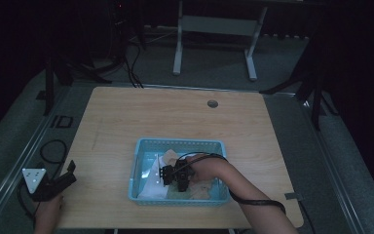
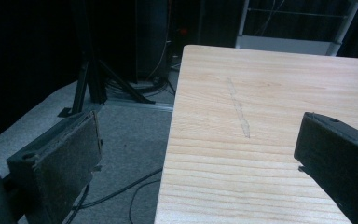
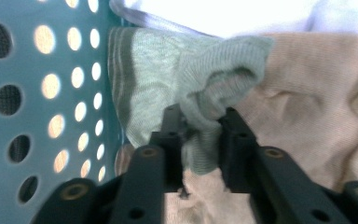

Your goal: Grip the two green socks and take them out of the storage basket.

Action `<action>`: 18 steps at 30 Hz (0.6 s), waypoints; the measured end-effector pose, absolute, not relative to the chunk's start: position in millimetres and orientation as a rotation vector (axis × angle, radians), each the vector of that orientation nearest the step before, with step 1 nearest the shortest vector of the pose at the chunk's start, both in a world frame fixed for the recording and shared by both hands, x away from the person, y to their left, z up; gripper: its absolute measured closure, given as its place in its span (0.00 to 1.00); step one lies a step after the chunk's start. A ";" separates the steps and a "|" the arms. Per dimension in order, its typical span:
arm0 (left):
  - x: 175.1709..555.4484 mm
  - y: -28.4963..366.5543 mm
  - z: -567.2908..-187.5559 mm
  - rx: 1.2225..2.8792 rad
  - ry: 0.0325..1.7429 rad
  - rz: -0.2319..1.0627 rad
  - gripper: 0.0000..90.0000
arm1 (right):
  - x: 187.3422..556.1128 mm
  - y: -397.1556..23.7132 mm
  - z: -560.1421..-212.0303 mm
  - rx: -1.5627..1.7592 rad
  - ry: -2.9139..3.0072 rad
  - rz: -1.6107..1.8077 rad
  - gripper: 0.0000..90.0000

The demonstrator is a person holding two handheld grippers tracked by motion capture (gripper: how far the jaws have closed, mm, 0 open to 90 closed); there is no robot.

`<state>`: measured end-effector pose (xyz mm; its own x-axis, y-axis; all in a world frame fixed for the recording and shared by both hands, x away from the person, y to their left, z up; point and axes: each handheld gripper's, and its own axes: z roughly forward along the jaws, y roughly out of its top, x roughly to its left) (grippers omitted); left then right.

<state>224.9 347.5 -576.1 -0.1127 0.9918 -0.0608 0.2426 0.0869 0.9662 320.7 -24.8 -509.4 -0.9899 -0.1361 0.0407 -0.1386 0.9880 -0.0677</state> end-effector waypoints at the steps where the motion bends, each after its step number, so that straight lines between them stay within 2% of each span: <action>1: 224.9 347.5 -576.1 1.282 1.506 1.102 0.01 | 320.7 -24.8 -509.4 0.214 -3.096 0.109 0.85; 5: 225.1 347.5 -576.1 1.285 1.506 1.100 0.01 | 316.9 -24.5 -495.1 0.241 -3.092 0.110 0.89; 18: 225.1 347.7 -576.1 1.285 1.506 1.101 0.01 | 317.6 -24.5 -444.9 0.250 -3.136 0.038 0.88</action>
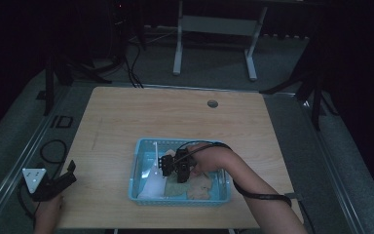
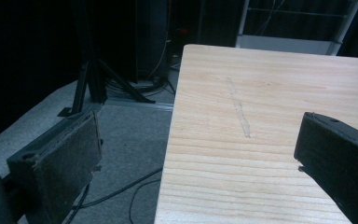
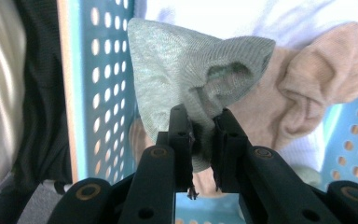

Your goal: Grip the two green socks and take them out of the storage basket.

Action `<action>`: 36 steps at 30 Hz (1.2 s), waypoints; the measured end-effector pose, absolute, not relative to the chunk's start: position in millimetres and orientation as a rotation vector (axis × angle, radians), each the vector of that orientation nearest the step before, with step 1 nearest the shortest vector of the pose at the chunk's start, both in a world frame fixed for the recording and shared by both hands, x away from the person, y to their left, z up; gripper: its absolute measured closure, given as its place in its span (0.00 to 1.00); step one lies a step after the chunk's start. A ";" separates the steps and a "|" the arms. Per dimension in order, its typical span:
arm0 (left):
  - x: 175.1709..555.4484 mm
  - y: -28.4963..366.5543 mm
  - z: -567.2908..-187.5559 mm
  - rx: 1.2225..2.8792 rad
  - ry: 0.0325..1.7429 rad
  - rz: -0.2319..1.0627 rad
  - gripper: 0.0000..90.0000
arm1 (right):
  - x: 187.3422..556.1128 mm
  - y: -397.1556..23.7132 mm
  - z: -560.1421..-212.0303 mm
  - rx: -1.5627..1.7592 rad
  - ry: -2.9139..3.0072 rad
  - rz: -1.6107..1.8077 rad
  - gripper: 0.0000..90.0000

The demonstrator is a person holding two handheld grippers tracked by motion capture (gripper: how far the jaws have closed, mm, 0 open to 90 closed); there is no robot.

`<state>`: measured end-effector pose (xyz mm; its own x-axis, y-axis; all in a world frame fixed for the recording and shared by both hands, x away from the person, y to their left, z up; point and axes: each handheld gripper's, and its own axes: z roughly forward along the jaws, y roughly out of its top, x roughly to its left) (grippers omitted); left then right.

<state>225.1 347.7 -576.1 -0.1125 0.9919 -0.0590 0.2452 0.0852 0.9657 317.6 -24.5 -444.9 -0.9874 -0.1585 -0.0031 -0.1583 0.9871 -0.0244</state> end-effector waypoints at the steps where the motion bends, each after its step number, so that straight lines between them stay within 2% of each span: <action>1: 225.2 347.7 -576.1 1.284 1.506 1.099 0.01 | 317.8 -24.6 -441.8 -0.246 3.123 -0.026 0.88; 14: 225.1 347.6 -576.2 1.284 1.503 1.100 0.01 | 319.8 -39.9 -399.9 -0.200 3.088 0.096 0.88; 28: 225.5 347.0 -576.2 1.289 1.506 1.106 0.01 | 332.5 -116.8 -376.9 0.004 3.059 0.151 0.88; 36: 225.7 346.5 -576.3 1.292 1.509 1.106 0.01 | 337.2 -167.8 -374.6 0.155 3.043 0.155 0.88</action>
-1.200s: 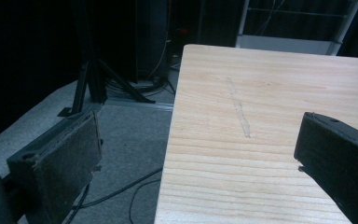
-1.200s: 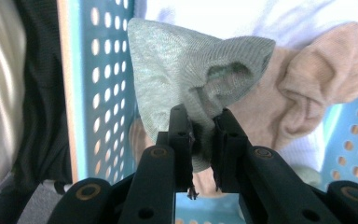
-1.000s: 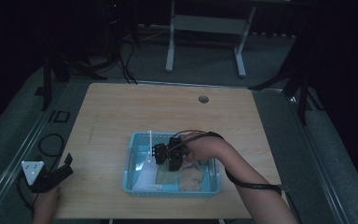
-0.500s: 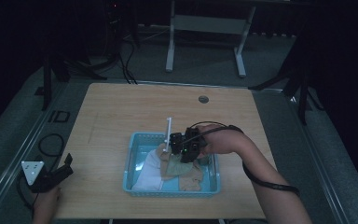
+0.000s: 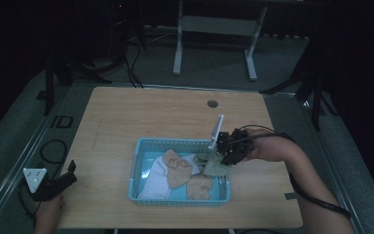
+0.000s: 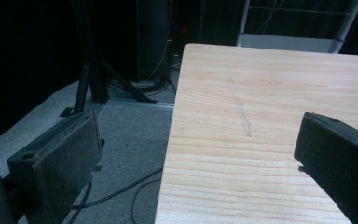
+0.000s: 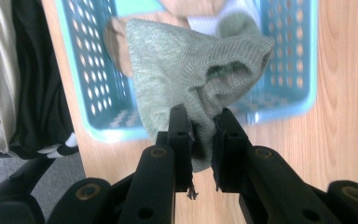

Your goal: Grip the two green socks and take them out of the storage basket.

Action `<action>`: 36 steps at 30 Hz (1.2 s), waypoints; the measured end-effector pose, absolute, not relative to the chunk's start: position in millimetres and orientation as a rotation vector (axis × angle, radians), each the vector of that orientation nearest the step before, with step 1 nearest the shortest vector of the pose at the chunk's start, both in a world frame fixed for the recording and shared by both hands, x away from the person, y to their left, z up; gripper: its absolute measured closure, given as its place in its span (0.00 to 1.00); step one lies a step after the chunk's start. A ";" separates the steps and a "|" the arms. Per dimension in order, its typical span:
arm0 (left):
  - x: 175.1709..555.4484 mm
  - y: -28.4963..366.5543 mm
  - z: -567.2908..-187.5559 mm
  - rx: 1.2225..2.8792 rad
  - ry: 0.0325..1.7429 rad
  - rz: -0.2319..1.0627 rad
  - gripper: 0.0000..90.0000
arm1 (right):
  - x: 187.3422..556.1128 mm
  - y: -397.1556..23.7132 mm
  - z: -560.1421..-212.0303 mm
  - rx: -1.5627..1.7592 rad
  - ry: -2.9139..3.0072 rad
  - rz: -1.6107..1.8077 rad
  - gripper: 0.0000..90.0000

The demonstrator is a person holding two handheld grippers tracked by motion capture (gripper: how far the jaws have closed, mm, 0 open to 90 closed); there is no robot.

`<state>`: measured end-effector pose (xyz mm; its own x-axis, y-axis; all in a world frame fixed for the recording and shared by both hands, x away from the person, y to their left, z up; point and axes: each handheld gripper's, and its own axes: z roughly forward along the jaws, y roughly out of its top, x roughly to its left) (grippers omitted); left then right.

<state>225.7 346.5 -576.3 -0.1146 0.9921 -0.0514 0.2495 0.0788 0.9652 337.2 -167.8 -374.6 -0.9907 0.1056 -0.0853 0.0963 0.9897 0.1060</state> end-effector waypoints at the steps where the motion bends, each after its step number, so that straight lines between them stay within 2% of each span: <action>1: 225.7 346.5 -576.3 1.291 1.510 1.107 0.01 | 338.0 -174.6 -375.2 0.169 3.041 0.149 0.88; 19: 226.5 345.7 -576.5 1.296 1.514 1.110 0.01 | 331.9 -265.9 -385.4 0.416 3.025 0.131 0.88; 25: 226.4 345.8 -576.5 1.292 1.513 1.109 0.01 | 331.6 -271.7 -399.1 0.428 3.046 0.130 0.88; 36: 226.3 345.8 -576.5 1.292 1.513 1.109 0.01 | 334.3 -272.5 -453.2 0.422 3.124 0.105 0.88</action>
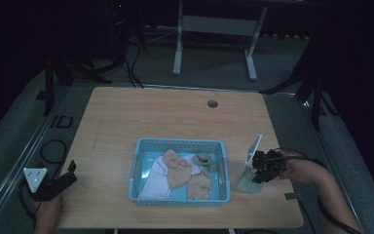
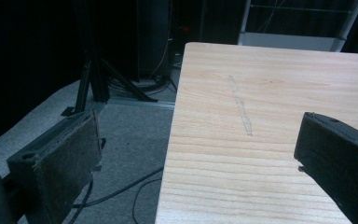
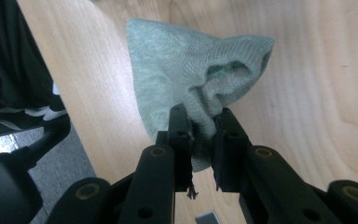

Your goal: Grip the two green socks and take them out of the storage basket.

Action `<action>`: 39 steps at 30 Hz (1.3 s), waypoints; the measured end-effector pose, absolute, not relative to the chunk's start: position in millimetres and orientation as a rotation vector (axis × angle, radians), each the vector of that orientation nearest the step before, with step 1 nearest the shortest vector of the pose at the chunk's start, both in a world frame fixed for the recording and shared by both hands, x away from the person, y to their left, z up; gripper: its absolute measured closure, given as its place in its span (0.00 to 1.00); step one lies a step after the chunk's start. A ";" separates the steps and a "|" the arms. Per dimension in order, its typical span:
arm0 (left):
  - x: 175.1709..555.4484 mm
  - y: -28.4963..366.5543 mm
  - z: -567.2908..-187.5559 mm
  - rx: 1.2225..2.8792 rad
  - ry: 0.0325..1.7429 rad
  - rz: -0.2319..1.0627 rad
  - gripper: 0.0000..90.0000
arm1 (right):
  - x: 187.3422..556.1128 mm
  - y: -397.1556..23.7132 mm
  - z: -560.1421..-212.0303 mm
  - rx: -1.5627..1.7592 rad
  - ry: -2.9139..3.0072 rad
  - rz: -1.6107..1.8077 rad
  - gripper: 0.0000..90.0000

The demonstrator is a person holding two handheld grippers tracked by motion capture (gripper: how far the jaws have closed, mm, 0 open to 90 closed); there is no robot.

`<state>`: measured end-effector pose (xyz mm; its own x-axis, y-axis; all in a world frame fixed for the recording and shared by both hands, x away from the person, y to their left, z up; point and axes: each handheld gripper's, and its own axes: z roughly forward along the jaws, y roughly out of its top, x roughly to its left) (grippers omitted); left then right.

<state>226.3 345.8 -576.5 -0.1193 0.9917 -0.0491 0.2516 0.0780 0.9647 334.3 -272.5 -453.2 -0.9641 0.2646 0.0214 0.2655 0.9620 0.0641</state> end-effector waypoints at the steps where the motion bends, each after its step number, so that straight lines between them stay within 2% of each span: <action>1: 226.3 345.8 -576.5 1.292 1.513 1.109 0.01 | 334.3 -272.5 -453.2 -0.419 -3.099 -0.104 0.88; 7: 226.4 345.7 -576.5 1.292 1.514 1.110 0.01 | 336.6 -275.8 -485.2 -0.434 -3.055 -0.068 0.88; 15: 226.5 345.8 -576.4 1.296 1.516 1.110 0.01 | 344.2 -277.4 -509.8 -0.480 -3.035 -0.051 0.87; 17: 226.5 345.9 -576.4 1.294 1.516 1.108 0.01 | 346.0 -276.7 -511.8 -0.494 -3.040 -0.040 0.85; 20: 226.4 346.0 -576.4 1.295 1.517 1.108 0.01 | 348.6 -275.1 -513.5 -0.514 -3.044 -0.020 0.75; 27: 226.6 346.0 -576.4 1.296 1.516 1.107 0.01 | 354.3 -275.9 -495.8 -0.579 -3.072 -0.018 0.57; 31: 226.6 345.9 -576.5 1.298 1.516 1.107 0.01 | 355.0 -272.6 -480.5 -0.587 -3.104 -0.034 0.53; 39: 226.8 346.0 -576.5 1.299 1.517 1.105 0.01 | 357.7 -253.1 -450.5 -0.522 -3.170 -0.080 0.52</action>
